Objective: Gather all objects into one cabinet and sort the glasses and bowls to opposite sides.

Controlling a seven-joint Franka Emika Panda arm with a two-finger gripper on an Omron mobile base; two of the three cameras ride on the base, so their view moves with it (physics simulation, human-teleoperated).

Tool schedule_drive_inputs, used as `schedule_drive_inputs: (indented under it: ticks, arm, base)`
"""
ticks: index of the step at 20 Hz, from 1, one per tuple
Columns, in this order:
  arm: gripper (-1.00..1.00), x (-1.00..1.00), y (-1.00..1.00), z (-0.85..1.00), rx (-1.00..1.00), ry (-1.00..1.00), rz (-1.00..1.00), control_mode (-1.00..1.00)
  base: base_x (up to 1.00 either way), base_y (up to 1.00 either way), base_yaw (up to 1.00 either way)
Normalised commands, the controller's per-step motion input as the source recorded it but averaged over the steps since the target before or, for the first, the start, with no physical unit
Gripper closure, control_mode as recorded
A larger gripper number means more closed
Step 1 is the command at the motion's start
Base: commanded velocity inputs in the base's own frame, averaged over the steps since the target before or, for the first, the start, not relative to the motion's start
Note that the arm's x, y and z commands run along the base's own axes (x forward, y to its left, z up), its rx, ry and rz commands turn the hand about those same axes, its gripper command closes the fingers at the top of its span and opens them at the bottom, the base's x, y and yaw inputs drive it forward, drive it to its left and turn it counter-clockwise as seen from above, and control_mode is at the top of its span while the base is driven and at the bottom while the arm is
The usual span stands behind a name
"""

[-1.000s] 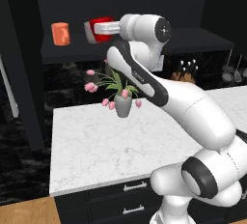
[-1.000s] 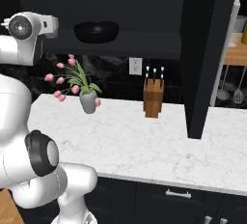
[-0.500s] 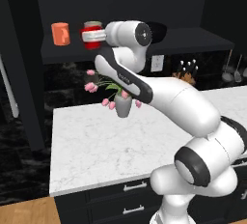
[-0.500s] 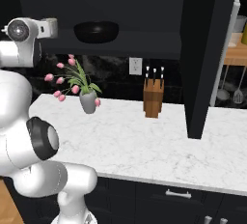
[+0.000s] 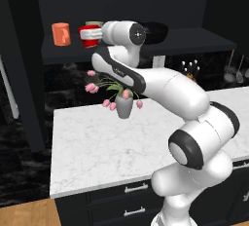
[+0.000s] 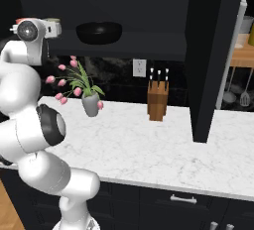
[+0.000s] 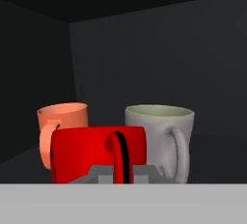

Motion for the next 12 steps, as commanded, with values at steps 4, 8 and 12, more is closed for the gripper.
schedule_drive_inputs:
  ticks: [4,8,12]
  arm:
    - [1.0,0.18,0.0,-0.33,0.0,0.0,0.0,-1.0]
    - [1.0,0.0,0.0,-0.71,0.0,0.0,-0.01,-1.0]
    - [1.0,-0.02,0.0,-0.72,0.0,0.0,-0.01,-1.0]
  base:
    - [0.0,0.0,0.0]
    - [0.0,0.0,0.0]
    - [0.0,0.0,0.0]
